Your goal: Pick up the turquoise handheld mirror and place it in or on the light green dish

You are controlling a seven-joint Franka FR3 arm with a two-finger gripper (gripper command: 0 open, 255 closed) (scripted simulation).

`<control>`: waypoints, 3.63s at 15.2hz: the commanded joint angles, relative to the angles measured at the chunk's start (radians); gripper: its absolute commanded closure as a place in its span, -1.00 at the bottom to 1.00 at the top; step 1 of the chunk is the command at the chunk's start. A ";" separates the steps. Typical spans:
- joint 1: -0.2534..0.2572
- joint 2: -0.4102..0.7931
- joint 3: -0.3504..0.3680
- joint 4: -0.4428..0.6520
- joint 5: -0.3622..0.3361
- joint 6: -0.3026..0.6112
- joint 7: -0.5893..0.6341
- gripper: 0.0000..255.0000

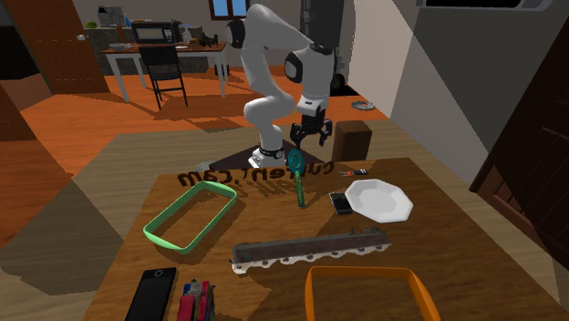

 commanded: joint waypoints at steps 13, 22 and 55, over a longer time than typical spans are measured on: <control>-0.083 0.226 -0.063 -0.163 -0.010 0.317 0.074 -1.00; -0.083 0.241 -0.064 -0.176 -0.010 0.345 0.074 -1.00; -0.085 0.059 -0.043 0.020 -0.007 -0.032 0.085 1.00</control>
